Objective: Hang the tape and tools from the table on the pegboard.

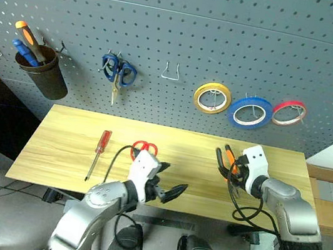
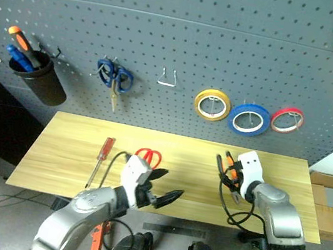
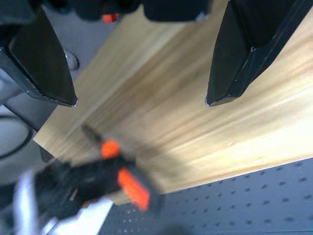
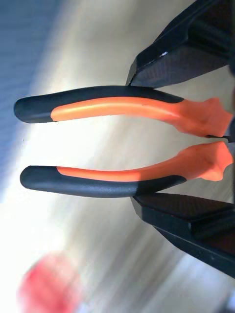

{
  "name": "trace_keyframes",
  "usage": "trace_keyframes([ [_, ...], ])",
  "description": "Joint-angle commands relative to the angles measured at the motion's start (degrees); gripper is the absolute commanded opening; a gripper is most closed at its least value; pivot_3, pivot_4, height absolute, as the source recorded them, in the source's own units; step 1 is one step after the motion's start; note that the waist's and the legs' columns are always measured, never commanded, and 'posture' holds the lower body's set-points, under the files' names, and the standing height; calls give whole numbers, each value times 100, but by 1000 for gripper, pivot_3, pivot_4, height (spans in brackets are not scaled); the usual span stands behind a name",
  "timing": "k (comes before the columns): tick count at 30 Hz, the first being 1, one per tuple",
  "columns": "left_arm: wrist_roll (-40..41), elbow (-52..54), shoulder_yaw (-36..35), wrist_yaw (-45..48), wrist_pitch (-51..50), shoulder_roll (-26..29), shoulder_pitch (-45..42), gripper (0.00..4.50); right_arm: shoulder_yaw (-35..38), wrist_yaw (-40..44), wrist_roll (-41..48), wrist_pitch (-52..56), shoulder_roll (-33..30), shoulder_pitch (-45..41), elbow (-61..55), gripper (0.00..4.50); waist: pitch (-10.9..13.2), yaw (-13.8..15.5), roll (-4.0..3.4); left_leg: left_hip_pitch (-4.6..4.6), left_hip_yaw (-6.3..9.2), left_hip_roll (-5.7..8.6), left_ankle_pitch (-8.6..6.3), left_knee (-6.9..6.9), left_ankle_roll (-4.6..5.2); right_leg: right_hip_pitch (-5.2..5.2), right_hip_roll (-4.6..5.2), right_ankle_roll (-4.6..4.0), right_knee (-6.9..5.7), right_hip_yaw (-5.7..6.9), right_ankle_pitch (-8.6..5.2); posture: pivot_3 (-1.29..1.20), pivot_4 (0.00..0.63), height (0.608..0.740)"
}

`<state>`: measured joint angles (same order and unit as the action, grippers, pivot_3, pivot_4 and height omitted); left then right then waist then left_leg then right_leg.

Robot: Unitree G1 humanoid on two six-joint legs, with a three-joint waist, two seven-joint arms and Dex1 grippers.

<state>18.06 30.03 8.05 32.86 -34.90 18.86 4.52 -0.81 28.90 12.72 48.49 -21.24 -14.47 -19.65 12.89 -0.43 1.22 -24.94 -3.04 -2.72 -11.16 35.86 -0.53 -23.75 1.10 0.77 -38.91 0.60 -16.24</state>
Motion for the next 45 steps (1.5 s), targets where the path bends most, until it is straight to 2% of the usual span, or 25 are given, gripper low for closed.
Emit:
trace_keyframes([
  [1,363,1008,-434,-364,-198,-48,262,4500,-271,-215,312,-176,504,-220,-1084,2647,-108,30,5,0,2,1,4,1,-6,1,0,-1,0,2,0,94,59,740],
  [4,534,1487,-826,-745,-390,-133,453,4500,-595,-392,438,-255,1067,-725,-1223,2647,-264,38,37,5,2,2,7,13,-7,12,1,-3,3,1,1,110,37,740],
  [8,422,1599,-1304,-1231,-365,-142,309,4500,-800,-479,482,-639,1716,-1698,-659,2647,-465,66,83,16,-1,4,18,20,11,23,2,-15,6,2,28,160,16,740],
  [12,222,1108,-1588,-1614,-239,-84,-492,4500,-711,-505,140,-1948,2096,-3062,966,2647,-590,182,101,29,-1,4,25,21,17,35,-4,-33,2,7,40,189,13,740],
  [17,-61,-9,-1571,-1882,15,-106,-1955,4500,-440,-471,-162,-3619,2079,-4236,3071,2647,-634,377,139,39,-10,10,33,21,25,53,-20,-36,4,13,42,228,36,740],
  [18,-103,-235,-1553,-1900,85,-114,-2208,4500,-403,-462,-211,-3913,2064,-4433,3457,2647,-636,393,143,38,-14,9,33,21,25,53,-18,-58,6,9,55,232,43,740],
  [23,-241,-985,-1394,-1826,276,-100,-2926,4500,-247,-355,-285,-4818,2082,-5032,4876,2647,-624,472,142,18,-20,16,31,10,27,40,-7,-61,15,6,58,252,79,740],
  [24,-261,-1201,-1293,-1675,309,-53,-3034,4500,-225,-315,-314,-5024,2070,-5136,5198,2647,-620,477,140,17,-20,14,28,9,24,37,-3,-62,12,5,58,259,103,740],
  [31,-206,-2140,-769,-756,202,182,-3521,4500,-25,-42,-371,-5881,1978,-5608,6819,2647,-420,482,108,21,-3,-3,30,-1,21,29,-4,-76,-7,16,50,287,166,740],
  [39,-387,-2690,-638,-465,476,222,-3814,4500,164,-37,-513,-6462,1874,-5994,7771,2647,-152,486,91,13,-4,-2,30,-1,21,23,1,-77,-6,16,50,272,206,740],
  [45,-434,-2770,-609,-408,575,180,-3777,4500,252,-126,-518,-6657,1693,-6303,7940,2647,-85,480,84,12,-1,-1,32,6,19,23,7,-77,-10,18,50,245,206,740],
])
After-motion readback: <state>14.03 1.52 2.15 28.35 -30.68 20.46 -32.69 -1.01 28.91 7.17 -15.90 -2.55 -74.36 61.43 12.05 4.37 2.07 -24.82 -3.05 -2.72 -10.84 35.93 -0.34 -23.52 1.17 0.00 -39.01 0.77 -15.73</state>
